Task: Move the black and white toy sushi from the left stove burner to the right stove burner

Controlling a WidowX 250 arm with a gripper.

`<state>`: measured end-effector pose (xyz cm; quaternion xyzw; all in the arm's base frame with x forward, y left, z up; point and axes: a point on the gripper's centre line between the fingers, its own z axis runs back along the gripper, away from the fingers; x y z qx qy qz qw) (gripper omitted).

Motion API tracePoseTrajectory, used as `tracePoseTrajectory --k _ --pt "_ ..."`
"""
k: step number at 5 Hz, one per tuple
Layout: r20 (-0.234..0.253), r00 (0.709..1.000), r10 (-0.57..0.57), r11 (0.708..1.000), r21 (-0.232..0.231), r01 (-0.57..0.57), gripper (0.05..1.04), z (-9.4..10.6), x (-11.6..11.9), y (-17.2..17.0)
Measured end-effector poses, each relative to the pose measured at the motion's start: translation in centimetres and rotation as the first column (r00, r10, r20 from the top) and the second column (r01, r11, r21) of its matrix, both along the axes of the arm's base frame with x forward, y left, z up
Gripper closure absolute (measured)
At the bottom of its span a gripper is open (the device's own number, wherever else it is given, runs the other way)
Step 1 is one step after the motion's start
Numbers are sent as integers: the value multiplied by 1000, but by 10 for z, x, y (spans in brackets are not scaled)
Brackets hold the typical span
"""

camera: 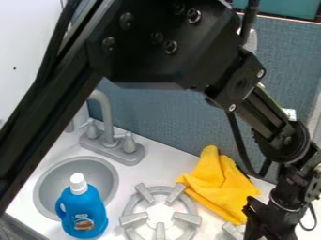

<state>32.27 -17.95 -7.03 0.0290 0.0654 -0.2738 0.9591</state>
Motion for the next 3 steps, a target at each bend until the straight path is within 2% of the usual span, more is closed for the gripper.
tracePoseTrajectory --k 1,2,3 --pt "6 1000 16 1000 15 -16 329 0 1 3" --pt "-10 999 42 999 31 -42 90 -3 -6 7" --pt "53 996 76 997 -7 -76 79 23 -6 8"
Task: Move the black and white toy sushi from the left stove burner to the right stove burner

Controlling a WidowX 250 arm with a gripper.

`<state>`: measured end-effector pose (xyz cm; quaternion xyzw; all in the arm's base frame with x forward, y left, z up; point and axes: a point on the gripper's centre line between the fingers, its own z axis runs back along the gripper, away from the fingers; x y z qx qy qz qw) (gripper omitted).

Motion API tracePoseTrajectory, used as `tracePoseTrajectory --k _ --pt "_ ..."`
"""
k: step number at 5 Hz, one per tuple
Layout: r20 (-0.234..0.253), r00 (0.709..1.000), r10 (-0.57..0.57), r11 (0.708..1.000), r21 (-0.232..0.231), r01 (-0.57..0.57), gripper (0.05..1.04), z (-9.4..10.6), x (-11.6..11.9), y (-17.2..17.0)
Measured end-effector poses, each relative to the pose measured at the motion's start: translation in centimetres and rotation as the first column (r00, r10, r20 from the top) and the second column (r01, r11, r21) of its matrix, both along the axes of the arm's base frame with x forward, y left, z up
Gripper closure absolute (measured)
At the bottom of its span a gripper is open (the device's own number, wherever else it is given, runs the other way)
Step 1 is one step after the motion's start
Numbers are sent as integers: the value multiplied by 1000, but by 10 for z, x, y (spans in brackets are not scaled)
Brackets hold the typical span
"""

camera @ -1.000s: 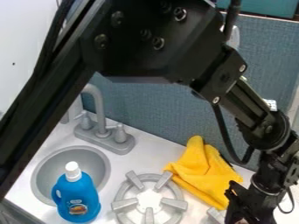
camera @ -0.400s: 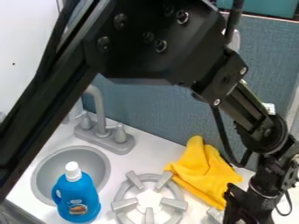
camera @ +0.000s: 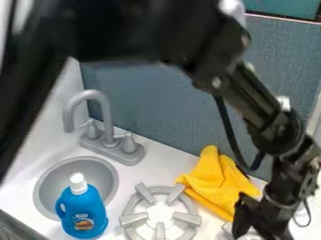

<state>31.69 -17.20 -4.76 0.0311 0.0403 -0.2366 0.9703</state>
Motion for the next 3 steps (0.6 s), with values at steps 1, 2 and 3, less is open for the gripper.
tracePoseTrajectory --k 1,2,3 --pt "47 995 86 994 -65 -83 83 43 -13 12" --pt "14 988 154 985 -78 -153 83 64 -37 32" --pt "3 971 238 971 25 -238 83 86 -76 63"
